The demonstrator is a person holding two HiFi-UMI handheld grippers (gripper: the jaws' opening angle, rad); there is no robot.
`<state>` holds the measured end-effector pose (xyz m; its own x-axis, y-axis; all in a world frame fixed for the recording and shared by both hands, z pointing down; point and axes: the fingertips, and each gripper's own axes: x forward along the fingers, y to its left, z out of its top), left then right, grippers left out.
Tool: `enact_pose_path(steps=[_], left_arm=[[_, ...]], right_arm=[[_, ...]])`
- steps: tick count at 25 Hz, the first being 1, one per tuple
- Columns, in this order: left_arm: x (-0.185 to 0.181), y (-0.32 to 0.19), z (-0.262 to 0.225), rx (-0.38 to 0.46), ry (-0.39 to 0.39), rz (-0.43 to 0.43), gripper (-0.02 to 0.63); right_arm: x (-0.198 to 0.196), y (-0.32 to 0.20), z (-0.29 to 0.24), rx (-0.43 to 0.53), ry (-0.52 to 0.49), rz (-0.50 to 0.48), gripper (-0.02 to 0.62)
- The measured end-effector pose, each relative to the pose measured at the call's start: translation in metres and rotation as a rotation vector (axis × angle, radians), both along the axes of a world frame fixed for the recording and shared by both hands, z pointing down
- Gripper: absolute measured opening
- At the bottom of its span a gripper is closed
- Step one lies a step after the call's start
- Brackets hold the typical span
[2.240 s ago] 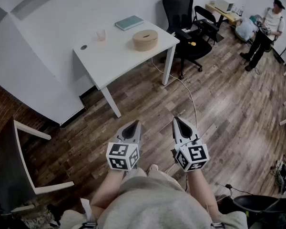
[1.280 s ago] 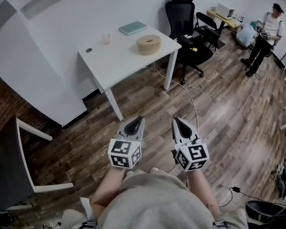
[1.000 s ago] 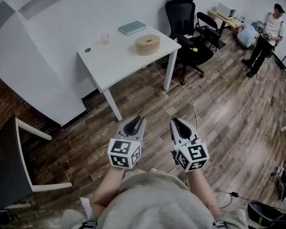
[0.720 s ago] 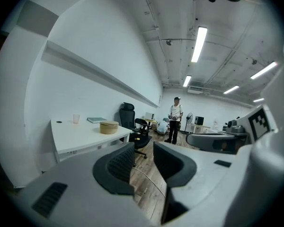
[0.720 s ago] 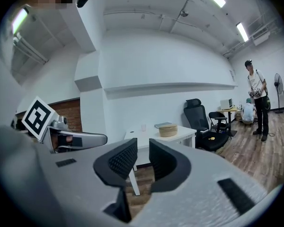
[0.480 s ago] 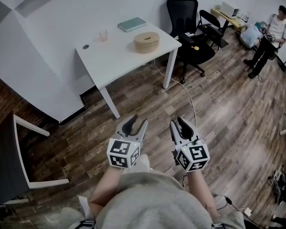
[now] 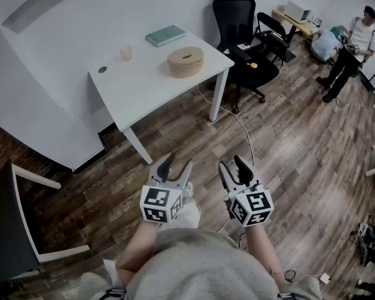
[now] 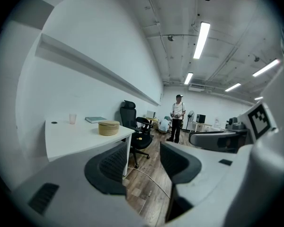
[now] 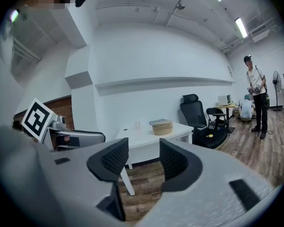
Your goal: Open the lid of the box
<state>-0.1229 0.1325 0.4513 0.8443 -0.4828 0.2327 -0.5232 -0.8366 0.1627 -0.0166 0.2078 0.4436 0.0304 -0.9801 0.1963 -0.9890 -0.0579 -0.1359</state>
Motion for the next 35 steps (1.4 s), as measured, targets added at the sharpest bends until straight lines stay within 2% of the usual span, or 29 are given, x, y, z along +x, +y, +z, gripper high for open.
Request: enact_pose_path(steps=[12, 21, 35], left_arm=[[0.049, -0.114, -0.002, -0.005, 0.005, 0.008, 0.23], [0.088, -0.19, -0.005, 0.003, 0.003, 0.022, 0.235], [0.121, -0.292, 0.003, -0.007, -0.011, 0.014, 0.244]], right_arm=[[0.046, -0.113, -0.015, 0.001, 0.036, -0.015, 0.245], [0.084, -0.188, -0.02, 0.01, 0.033, 0.0, 0.252], [0.115, -0.294, -0.018, 0.002, 0.046, -0.037, 0.265]])
